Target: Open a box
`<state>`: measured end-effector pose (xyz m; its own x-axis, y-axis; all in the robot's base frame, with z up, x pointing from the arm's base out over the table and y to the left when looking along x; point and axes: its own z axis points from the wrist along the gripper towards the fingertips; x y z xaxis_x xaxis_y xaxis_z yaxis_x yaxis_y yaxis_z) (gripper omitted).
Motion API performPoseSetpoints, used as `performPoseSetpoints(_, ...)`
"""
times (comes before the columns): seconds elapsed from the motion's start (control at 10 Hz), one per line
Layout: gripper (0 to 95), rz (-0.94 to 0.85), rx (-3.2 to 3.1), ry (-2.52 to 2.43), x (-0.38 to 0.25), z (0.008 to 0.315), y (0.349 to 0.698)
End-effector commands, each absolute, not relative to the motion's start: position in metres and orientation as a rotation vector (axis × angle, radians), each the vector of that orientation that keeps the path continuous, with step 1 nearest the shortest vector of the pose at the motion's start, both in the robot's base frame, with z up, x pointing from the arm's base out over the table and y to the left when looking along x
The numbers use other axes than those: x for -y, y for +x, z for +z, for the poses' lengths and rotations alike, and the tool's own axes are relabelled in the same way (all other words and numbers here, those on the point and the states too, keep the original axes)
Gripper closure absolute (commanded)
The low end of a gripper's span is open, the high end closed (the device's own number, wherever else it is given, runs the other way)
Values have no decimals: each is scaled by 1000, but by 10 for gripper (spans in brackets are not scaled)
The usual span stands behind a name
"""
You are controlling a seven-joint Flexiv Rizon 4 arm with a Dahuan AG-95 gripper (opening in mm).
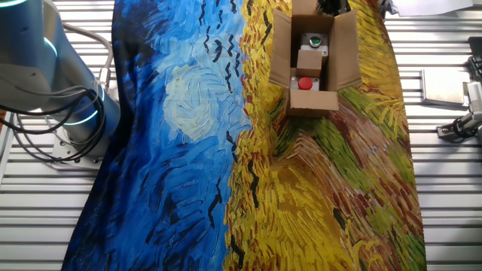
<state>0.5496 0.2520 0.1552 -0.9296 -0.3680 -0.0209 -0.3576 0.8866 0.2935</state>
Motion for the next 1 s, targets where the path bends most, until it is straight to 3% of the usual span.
performPoseSetpoints(0.1,950,-486,3018,576,-252,154,550)
performPoseSetpoints(0.3,950,-553,3018,554,-252,154,550)
performPoseSetpoints(1.0,950,-519,3016,564,-252,154,550)
